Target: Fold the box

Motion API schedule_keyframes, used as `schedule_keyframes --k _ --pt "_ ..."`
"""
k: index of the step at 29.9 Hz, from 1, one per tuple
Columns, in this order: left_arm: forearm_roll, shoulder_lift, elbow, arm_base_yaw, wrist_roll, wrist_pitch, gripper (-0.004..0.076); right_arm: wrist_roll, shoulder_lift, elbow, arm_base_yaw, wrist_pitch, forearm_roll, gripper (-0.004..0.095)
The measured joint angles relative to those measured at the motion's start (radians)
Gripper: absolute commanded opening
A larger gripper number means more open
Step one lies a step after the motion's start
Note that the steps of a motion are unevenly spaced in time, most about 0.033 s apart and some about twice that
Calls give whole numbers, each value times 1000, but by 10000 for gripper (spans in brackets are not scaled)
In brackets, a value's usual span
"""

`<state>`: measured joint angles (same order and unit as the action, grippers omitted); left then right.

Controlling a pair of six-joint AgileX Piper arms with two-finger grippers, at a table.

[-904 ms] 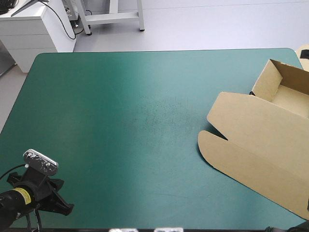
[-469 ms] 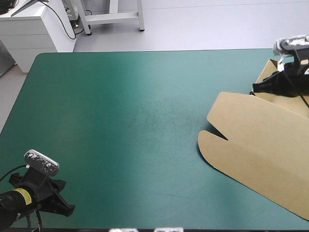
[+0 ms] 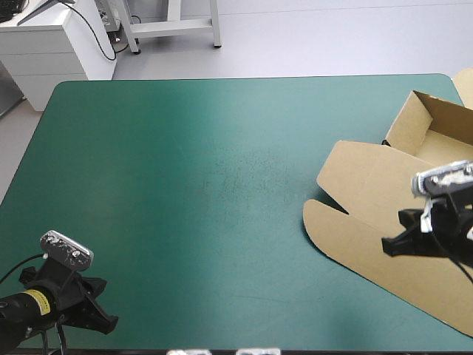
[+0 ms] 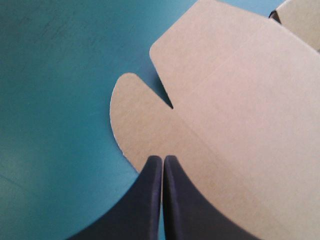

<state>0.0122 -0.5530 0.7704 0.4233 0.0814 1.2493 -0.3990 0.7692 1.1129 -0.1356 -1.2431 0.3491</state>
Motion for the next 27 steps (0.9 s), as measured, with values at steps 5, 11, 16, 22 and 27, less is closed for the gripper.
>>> schedule_keyframes --k 5,11,16,22,27 --pt "13 8 -28 0 0 0 -8 -2 -191 -190 0 -1 -4 -6" --pt "42 87 -111 0 0 -49 -8 -3 -384 -352 0 12 -13 -6" --pt "42 170 -160 0 0 -124 -8 -3 -492 -435 0 65 -14 -6" --pt "42 254 -228 0 0 -172 -8 -4 -558 -503 0 117 -14 -6" --pt "43 279 -270 0 0 -203 -8 -4 -565 -555 0 141 -14 -6"
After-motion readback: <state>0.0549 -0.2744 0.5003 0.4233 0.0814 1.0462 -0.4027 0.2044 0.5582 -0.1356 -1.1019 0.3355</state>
